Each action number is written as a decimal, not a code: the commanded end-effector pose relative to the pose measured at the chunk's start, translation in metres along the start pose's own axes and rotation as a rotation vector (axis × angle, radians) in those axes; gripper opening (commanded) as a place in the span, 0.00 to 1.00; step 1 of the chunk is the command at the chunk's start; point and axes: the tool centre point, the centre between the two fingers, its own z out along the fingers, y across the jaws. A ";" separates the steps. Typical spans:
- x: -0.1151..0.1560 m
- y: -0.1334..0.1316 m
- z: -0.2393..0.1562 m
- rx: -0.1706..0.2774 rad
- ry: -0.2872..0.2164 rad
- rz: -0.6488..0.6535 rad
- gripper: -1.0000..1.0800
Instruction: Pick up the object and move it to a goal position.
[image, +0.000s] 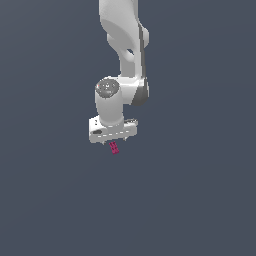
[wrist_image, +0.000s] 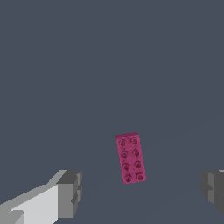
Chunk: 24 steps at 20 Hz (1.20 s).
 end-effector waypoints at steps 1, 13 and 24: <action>-0.005 0.002 0.012 0.002 0.002 -0.048 0.96; -0.018 0.006 0.041 0.008 0.009 -0.162 0.96; -0.019 0.006 0.062 0.009 0.009 -0.161 0.96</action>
